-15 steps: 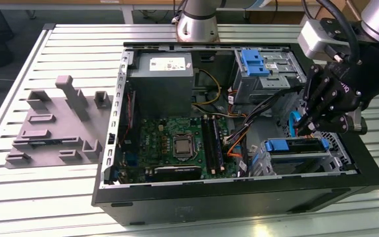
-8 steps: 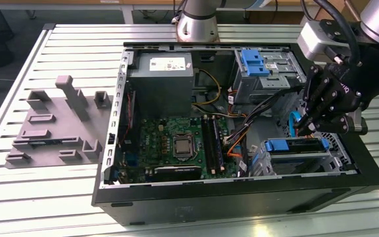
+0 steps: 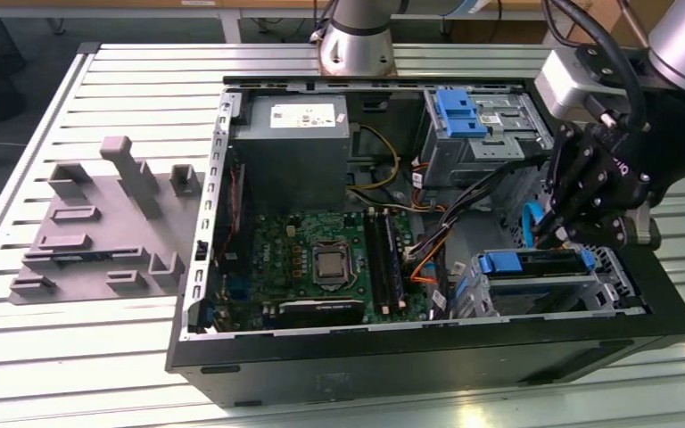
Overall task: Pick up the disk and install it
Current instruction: 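Insert the second disk wire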
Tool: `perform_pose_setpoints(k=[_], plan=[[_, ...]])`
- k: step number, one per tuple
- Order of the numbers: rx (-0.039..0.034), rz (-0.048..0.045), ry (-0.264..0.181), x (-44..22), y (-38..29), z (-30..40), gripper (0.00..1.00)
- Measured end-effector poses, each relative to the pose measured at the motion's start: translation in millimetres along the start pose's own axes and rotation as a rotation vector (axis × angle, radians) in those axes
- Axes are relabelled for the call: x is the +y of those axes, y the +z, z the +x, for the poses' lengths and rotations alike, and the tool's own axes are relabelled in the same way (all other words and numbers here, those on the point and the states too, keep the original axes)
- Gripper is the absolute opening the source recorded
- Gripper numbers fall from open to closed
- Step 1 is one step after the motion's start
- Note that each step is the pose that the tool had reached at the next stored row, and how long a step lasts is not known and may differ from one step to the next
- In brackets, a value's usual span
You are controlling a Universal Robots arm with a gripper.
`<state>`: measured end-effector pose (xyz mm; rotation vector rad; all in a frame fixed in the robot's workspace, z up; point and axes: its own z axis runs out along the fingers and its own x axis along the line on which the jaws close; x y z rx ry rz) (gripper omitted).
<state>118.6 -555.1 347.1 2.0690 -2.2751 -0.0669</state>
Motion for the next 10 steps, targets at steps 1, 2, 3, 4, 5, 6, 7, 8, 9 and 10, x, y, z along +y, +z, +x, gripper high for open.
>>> perform_pose_setpoints(k=[1,2,3,4,5,6,7,8,9,10], plan=[[-0.0020,0.0000,-0.002,-0.1,1.0,0.6,0.16],[-0.0040,0.0002,-0.004,-0.3,1.7,1.4,0.16],[-0.0057,0.0001,-0.005,-0.3,2.1,2.1,0.16],[-0.0059,0.0001,-0.006,-0.4,2.2,2.4,0.16],[-0.0058,0.0001,-0.006,-0.4,2.1,2.9,0.16],[-0.0059,0.0001,-0.006,-0.5,2.3,3.5,0.16],[-0.0061,0.0001,-0.006,-0.6,2.5,4.7,0.16],[-0.0069,0.0000,-0.006,-0.7,2.9,5.8,0.16],[-0.0080,0.0000,-0.007,-0.8,3.4,6.4,0.16],[-0.0092,-0.0002,-0.008,-0.9,4.1,6.4,0.16]])
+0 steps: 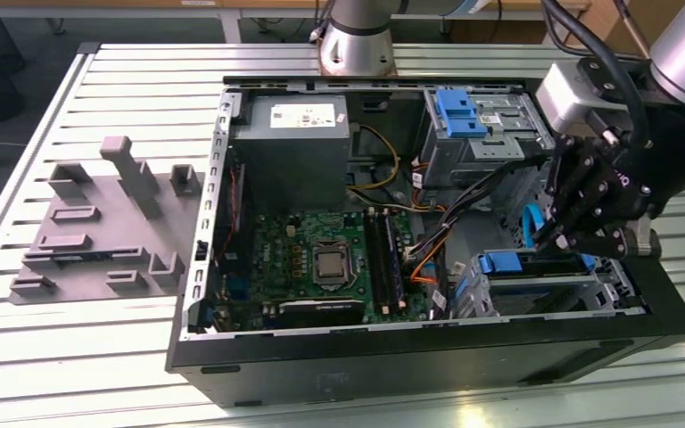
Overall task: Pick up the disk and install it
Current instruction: 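Insert the second disk wire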
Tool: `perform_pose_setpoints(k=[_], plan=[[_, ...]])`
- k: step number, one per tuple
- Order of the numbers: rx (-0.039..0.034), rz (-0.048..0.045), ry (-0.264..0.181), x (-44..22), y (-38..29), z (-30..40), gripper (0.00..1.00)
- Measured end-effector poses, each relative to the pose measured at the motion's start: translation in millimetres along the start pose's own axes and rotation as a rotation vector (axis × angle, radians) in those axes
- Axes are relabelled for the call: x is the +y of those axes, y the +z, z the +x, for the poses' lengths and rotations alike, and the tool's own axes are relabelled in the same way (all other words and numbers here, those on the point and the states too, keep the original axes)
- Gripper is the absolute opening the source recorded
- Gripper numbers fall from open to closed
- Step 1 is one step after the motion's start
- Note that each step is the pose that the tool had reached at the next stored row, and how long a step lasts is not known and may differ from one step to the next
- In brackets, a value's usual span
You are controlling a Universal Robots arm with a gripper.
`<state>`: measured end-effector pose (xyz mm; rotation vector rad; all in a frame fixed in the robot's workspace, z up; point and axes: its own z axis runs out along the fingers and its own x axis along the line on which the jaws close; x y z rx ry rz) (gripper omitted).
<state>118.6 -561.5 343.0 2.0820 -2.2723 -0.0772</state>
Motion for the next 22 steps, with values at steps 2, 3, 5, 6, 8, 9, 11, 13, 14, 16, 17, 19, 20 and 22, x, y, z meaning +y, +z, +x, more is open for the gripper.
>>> perform_pose_setpoints(k=[2,3,5,6,8,9,11,13,14,16,17,19,20,22], plan=[[-0.0014,-0.0001,-0.004,-0.1,1.0,0.0,0.16],[-0.0017,-0.0001,-0.004,-0.3,1.5,0.0,0.16],[-0.0016,-0.0001,-0.004,-0.3,1.8,0.0,0.16],[-0.0016,-0.0001,-0.004,-0.3,1.9,0.0,0.16],[-0.0019,-0.0001,-0.004,-0.4,2.2,0.0,0.16],[-0.0020,-0.0001,-0.004,-0.4,2.5,0.0,0.16],[-0.0021,-0.0002,-0.004,-0.5,3.1,-0.1,0.16],[-0.0017,-0.0001,-0.006,-0.5,3.5,-0.1,0.16],[-0.0016,-0.0001,-0.007,-0.6,3.6,-0.1,0.16],[-0.0015,-0.0001,-0.010,-0.6,3.8,-0.1,0.16],[-0.0015,-0.0001,-0.010,-0.6,3.8,-0.1,0.16],[-0.0015,-0.0001,-0.010,-0.6,3.8,-0.1,0.16],[-0.0015,-0.0001,-0.010,-0.6,3.9,-0.1,0.16],[-0.0015,-0.0001,-0.010,-0.6,3.8,-0.1,0.16]])
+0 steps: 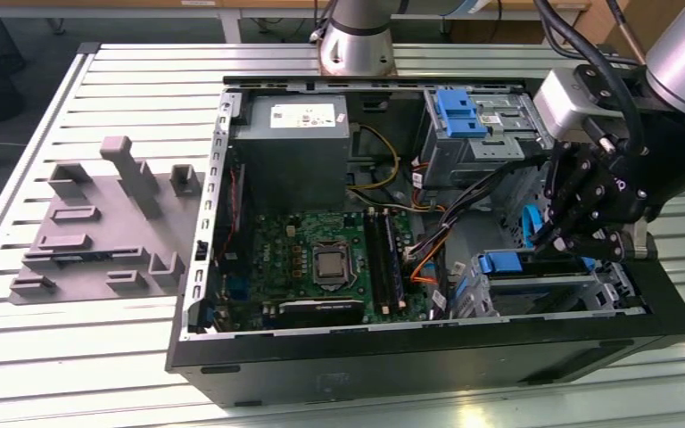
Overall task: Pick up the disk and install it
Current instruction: 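Insert the second disk wire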
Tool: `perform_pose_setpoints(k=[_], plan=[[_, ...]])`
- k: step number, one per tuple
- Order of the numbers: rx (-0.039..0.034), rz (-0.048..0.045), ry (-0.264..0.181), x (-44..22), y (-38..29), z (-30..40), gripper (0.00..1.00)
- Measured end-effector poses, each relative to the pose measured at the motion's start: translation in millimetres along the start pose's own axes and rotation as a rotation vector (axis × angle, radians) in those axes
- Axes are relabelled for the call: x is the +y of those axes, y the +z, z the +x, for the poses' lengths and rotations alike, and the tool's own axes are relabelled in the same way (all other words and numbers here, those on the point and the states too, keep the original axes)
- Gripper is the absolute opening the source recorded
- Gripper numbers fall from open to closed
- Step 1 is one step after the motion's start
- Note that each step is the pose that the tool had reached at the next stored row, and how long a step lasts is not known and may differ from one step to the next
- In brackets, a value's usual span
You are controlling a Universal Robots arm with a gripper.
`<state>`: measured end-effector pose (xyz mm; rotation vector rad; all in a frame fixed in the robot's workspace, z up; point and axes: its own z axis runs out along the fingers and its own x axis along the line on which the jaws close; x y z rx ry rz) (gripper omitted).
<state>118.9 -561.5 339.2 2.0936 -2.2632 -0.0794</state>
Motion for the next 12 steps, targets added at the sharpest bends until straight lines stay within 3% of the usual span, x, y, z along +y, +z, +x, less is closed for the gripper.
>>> perform_pose_setpoints(k=[12], plan=[[0.0016,0.0002,-0.027,-0.7,0.3,-0.1,0.16]])
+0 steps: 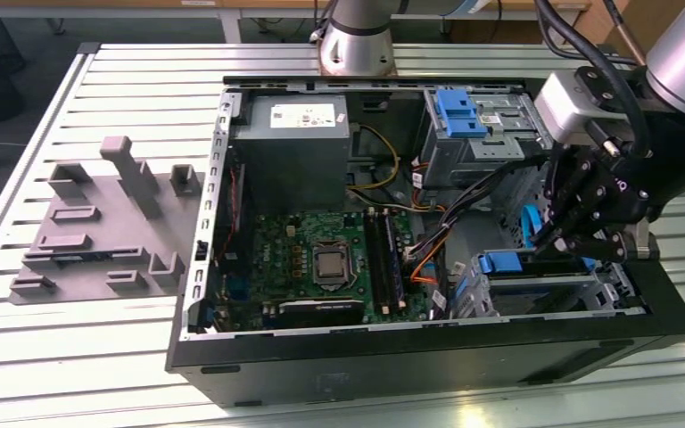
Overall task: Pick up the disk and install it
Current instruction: 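Insert the second disk wire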
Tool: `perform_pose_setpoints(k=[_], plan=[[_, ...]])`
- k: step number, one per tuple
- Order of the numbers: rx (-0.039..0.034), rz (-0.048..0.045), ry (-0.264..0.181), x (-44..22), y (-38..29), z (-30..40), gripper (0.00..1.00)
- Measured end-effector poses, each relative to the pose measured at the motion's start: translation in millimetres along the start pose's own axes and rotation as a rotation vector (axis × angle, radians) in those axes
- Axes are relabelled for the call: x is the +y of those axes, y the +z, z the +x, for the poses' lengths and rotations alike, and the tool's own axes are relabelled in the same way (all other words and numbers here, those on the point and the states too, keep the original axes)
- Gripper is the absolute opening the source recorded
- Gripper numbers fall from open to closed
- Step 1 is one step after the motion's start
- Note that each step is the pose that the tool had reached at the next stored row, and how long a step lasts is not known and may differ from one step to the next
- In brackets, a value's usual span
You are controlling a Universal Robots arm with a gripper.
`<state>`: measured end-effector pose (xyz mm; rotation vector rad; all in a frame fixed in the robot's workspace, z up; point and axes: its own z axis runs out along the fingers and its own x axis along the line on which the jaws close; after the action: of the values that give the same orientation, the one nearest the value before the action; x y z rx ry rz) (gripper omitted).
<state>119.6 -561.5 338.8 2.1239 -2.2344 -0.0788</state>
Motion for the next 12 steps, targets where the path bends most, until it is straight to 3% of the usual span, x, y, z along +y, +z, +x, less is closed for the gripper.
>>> perform_pose_setpoints(k=[12], plan=[[-0.0032,-0.0001,0.000,-1.4,1.9,0.0,0.16]])
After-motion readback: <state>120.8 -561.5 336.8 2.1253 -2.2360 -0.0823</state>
